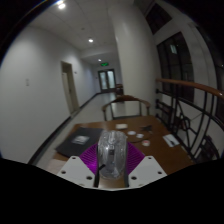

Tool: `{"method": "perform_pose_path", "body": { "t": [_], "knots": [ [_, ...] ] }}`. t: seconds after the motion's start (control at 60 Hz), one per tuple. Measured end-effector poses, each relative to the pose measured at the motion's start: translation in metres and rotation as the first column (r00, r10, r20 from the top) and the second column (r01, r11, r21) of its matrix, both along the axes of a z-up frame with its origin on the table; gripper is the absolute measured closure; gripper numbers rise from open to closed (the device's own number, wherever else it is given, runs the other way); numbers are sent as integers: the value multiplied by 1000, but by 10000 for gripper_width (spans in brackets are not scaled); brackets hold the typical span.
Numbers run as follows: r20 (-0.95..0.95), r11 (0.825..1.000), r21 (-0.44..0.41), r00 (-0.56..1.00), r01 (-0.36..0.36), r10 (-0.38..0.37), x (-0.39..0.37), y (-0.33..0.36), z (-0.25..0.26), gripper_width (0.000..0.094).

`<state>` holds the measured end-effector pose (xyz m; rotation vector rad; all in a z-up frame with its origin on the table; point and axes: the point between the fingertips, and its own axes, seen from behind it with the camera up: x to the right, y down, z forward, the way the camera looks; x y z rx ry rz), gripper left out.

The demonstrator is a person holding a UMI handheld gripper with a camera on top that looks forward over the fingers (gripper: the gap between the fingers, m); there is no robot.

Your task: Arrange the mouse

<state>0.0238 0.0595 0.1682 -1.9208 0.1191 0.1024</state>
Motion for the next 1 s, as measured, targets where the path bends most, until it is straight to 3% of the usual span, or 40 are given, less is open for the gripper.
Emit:
{"method": "perform_pose_path", "body": {
  "t": [0.083,0.15,0.267,0.317,0.433,0.517,0.6,0.667,0.717,0.783,1.0],
  "knots": [
    [-9,998,6,997,-70,70,-82,0,-5,605],
    [-6,994,-63,996,-92,92,-135,-3,-30,605],
    [25,955,-235,981,-180,191,-205,-16,-120,604],
    [26,940,-284,979,-189,205,-218,-25,-148,604],
    [53,929,-331,979,-167,194,-220,-25,-182,574],
    [103,928,-320,967,-189,232,-219,-23,-183,485],
    [99,907,-356,956,-224,275,-220,-24,-184,379],
    [78,878,-391,940,-277,331,-222,-36,-181,208],
    [75,874,-377,931,-306,358,-220,-44,-172,71],
    [89,881,-346,924,-322,373,-209,-54,-153,91],
    [40,880,-276,910,-388,413,-155,-116,-104,85]
  ]
}}
